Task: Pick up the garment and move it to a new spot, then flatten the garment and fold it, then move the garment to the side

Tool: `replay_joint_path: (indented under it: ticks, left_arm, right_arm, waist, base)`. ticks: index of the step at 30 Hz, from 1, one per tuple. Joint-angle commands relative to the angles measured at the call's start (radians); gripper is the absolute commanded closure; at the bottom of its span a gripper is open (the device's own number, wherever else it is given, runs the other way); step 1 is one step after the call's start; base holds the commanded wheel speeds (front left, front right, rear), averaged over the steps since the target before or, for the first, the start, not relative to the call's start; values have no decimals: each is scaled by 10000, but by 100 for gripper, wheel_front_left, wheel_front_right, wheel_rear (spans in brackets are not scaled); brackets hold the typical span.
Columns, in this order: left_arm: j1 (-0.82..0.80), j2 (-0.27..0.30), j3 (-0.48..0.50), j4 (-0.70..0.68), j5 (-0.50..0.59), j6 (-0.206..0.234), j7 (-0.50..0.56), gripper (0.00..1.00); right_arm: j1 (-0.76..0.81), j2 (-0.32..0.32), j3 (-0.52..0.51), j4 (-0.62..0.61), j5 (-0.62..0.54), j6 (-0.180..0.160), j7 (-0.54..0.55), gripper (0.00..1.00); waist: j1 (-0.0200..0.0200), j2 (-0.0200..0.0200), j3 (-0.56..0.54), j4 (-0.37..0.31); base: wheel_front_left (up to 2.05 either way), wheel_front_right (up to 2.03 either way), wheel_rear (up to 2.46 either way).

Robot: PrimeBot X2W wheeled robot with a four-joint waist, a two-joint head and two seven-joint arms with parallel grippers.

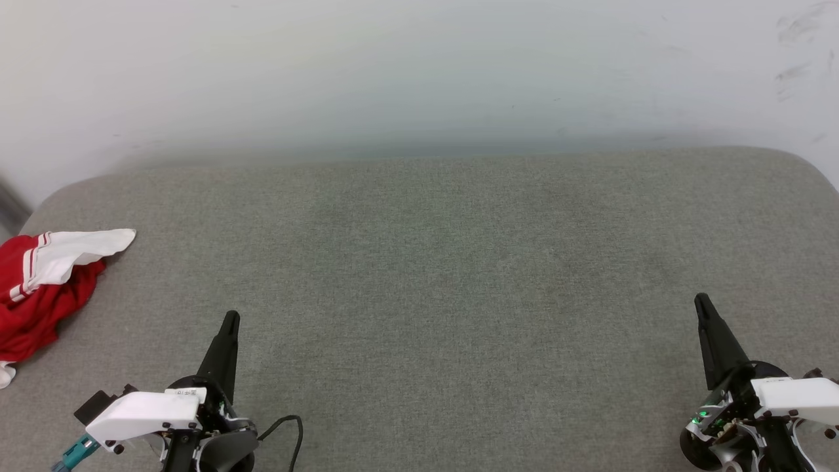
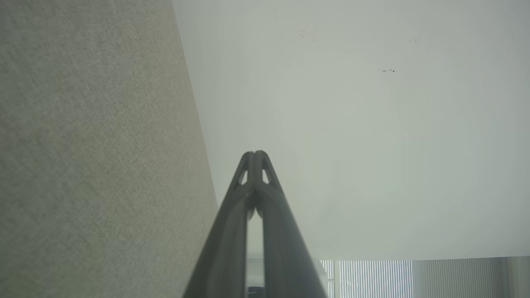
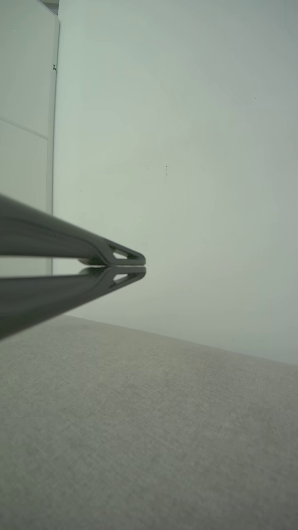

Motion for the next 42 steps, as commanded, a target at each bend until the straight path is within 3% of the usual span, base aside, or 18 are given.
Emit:
replay_joint_path:
  ticks: [1,26,27,35,42]
  left_arm:
    - [-80,-14,26,-7,15,-46,11,100]
    - [-80,-15,26,-7,15,-46,10,100]
    - [14,0,-7,29,-1,4,-7,0]
    - [369,-31,-107,70,141,13,-262,0]
    - [447,-28,107,-107,995,24,-607,0]
  right_arm:
    - [-134,34,5,9,-44,-3,4,100]
    - [-134,34,6,9,-43,-3,4,100]
    - [19,0,1,24,1,0,-8,0]
    - [363,9,91,225,-146,-2,-260,0]
    - [490,10,32,53,-918,-2,-606,0]
  waist:
    - [0,0,0,0]
    - [0,0,0,0]
    - [1,0,0,0]
    - [1,-1,6,-3]
    - [1,-1,22,-4]
  base:
    - [0,0,0]
    - [0,0,0]
    - [0,0,0]
    - [0,0,0]
    - [0,0,0]
